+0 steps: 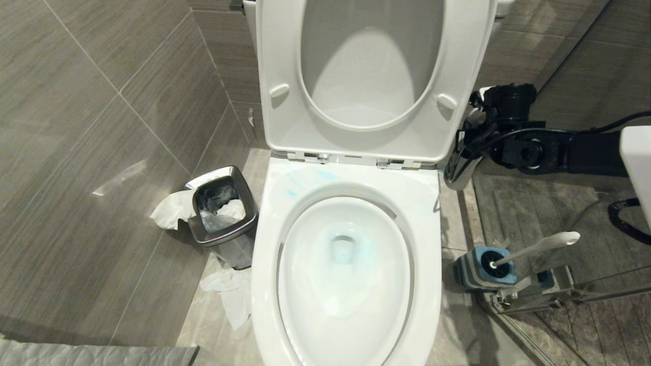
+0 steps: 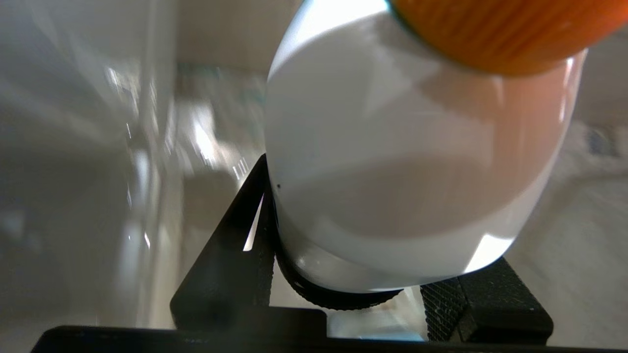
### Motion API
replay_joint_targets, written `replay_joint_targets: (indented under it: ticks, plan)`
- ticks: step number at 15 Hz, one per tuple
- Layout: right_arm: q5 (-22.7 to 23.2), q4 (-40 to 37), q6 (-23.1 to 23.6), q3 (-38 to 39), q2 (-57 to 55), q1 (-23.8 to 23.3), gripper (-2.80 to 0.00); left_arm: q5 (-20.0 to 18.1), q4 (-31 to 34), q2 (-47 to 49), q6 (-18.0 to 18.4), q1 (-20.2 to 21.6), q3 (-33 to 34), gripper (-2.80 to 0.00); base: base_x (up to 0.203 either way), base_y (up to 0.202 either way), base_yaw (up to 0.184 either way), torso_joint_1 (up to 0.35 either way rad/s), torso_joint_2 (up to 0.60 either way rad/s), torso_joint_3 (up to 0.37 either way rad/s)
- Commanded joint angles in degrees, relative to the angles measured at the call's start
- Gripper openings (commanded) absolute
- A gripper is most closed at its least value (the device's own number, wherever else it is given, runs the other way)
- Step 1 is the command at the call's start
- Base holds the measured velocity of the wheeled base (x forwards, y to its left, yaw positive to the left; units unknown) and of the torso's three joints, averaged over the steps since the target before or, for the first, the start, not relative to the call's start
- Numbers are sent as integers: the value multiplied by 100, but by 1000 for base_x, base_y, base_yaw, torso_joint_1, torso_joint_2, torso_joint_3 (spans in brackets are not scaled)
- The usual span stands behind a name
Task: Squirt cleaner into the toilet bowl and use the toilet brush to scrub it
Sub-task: Place the cleaning agent on the floor
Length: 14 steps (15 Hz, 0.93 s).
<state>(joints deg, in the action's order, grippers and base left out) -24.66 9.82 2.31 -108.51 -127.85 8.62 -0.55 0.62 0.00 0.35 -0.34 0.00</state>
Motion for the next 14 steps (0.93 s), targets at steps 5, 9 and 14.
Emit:
replay_joint_targets:
  ticks: [5,9,14]
  plan:
    - [165,2005,11,125,-1002,61,-280,2,-1,0,0,-1,0,-280,0,0,0,0,0,0]
    - [450,2015,-90,145,-997,61,-280,2,-1,0,0,-1,0,-280,0,0,0,0,0,0]
    - [762,2015,-85,369,-1068,52,-280,2,-1,2,0,-8,0,-280,0,0,0,0,0,0]
